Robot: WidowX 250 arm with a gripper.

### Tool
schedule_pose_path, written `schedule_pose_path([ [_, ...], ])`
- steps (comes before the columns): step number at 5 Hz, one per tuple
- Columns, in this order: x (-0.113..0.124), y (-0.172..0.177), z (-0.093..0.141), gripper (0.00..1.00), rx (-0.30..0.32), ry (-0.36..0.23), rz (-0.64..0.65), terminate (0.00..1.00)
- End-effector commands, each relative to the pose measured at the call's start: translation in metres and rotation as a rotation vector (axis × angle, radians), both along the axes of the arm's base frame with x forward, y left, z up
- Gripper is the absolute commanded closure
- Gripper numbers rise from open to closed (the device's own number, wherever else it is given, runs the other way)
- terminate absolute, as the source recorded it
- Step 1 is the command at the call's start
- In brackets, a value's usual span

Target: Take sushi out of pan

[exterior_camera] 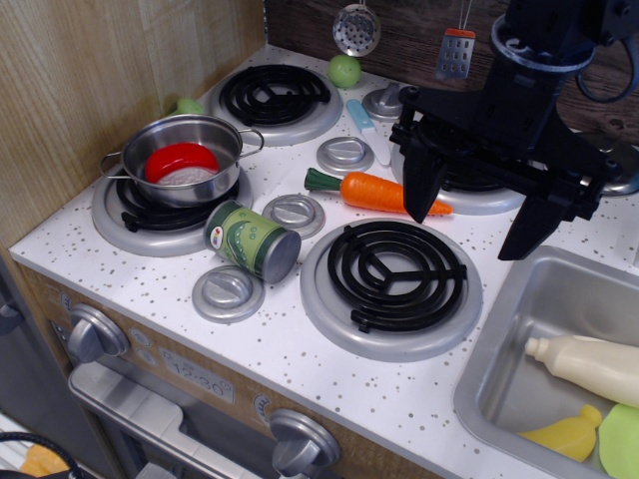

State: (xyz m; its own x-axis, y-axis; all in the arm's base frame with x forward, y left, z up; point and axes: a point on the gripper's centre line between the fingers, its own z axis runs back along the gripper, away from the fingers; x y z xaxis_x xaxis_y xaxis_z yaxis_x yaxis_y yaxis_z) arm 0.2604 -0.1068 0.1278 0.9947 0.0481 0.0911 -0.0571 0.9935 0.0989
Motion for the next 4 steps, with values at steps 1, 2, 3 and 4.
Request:
schedule_pose_path([
  [1,0.0,0.0,0.0,0.0,0.0,0.0,0.0,0.0],
  [2,-0.009,0.043,-0.01,0.0,0.111,-0.025,-0.074,0.0],
  [3,0.002,0.092,-0.004,0.0,0.179,-0.008,-0.18,0.0],
  [4,0.017,0.139,-0.007,0.0,0.213,-0.017,-0.286,0.0],
])
